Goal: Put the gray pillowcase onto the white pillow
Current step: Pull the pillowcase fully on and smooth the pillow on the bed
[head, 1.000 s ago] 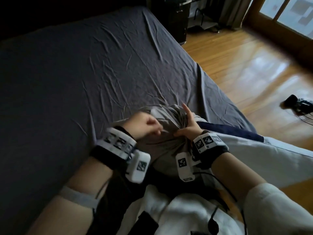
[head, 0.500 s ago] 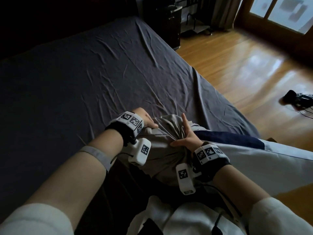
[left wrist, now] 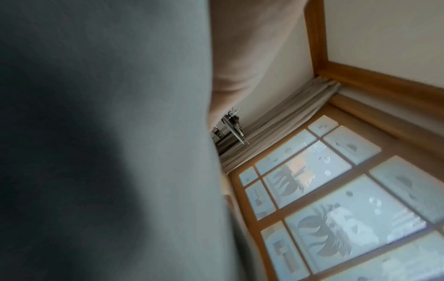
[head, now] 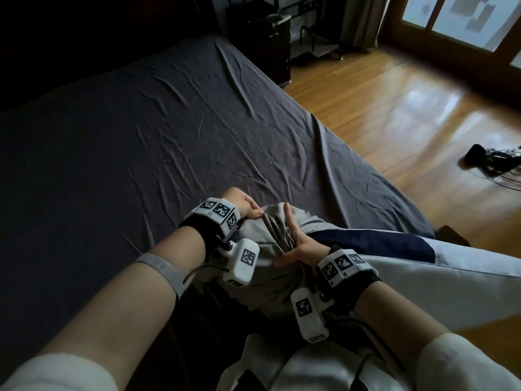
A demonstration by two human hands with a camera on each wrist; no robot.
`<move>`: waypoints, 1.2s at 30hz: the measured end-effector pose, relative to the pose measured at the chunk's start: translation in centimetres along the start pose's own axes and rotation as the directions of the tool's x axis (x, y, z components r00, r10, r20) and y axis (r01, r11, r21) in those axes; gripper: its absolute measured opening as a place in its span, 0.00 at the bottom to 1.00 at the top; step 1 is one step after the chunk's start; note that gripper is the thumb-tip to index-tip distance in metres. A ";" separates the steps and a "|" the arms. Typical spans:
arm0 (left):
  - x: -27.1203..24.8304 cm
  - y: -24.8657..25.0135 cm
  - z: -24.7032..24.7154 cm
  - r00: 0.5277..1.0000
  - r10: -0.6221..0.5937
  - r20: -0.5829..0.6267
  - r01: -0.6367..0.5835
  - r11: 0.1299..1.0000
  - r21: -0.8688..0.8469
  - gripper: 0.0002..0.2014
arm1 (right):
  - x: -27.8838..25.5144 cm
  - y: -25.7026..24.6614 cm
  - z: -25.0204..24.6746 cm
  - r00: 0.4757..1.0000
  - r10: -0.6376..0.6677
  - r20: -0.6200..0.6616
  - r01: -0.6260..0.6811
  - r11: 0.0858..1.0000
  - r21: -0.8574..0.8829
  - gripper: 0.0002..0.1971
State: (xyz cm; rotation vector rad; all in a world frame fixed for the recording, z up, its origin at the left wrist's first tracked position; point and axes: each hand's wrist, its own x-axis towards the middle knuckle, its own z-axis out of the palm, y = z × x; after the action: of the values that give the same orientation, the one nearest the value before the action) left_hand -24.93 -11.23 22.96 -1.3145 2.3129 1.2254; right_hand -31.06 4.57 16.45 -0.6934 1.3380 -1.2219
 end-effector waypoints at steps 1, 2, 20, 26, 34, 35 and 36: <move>-0.1 0.3 0.3 1.000 0.007 0.022 -0.006 0.998 -0.068 0.10 | -0.1 0.0 0.1 1.000 0.010 0.025 -0.010 1.000 -0.011 0.60; -0.1 0.7 0.8 0.999 0.024 0.044 -0.018 0.992 -0.123 0.11 | -0.2 0.0 0.4 0.998 0.013 0.059 -0.012 1.000 -0.018 0.60; -5.4 -6.8 -3.4 0.829 0.016 -0.558 -0.423 0.671 -0.609 0.10 | 1.6 0.5 0.0 0.945 0.025 -0.327 0.096 0.933 0.348 0.42; -5.8 -11.2 1.8 0.952 -0.189 -0.239 -0.013 0.760 -0.650 0.06 | 2.7 -0.3 -0.4 0.914 0.030 -0.405 0.065 0.974 0.219 0.42; -2.4 -10.6 4.3 0.894 -0.187 -0.407 0.060 0.950 -0.306 0.08 | 3.0 -0.7 -0.5 0.919 0.096 -0.382 0.021 0.956 0.292 0.41; -2.4 -10.5 4.1 0.898 -0.187 -0.398 0.063 0.950 -0.305 0.07 | 3.1 -0.5 -0.7 0.918 0.105 -0.383 0.018 0.953 0.303 0.42; -2.6 -10.4 4.0 0.901 -0.181 -0.395 0.055 0.950 -0.309 0.07 | 3.2 -0.4 -0.8 0.916 0.112 -0.386 0.016 0.950 0.312 0.43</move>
State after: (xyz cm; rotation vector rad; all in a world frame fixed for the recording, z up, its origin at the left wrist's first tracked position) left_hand -16.02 -9.35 16.04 -1.9660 2.3317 1.3957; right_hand -32.54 1.76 15.63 -0.1857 1.4363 -1.5479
